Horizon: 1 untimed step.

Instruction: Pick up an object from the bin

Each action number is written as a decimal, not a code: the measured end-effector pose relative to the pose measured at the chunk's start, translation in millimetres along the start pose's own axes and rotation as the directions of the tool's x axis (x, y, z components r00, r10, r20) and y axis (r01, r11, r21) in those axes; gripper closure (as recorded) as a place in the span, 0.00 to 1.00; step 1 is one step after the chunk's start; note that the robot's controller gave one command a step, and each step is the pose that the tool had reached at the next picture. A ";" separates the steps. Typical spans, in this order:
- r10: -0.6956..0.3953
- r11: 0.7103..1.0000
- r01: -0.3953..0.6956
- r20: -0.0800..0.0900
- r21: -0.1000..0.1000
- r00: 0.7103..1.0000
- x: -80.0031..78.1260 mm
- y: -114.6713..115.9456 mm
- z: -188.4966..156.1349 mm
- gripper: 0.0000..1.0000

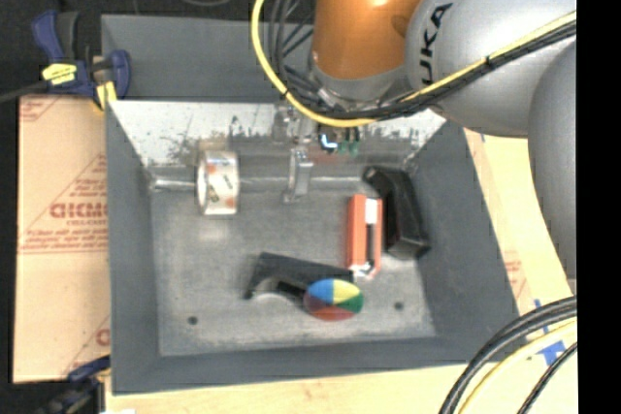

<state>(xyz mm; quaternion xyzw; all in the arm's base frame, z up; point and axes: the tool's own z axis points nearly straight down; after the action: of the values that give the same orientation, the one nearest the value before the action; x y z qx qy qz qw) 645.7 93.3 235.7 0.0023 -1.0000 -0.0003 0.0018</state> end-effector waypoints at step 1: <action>0.001 1.000 -0.001 0.008 -0.001 1.000 -1.1 -0.3 -5.4 0.00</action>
Offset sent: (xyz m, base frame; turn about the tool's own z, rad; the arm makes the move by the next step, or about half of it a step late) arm -0.0360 -0.0437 -0.1605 -0.0498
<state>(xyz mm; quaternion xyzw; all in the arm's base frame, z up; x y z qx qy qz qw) 646.7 93.0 241.1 0.0017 -1.0000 -0.0007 -0.0022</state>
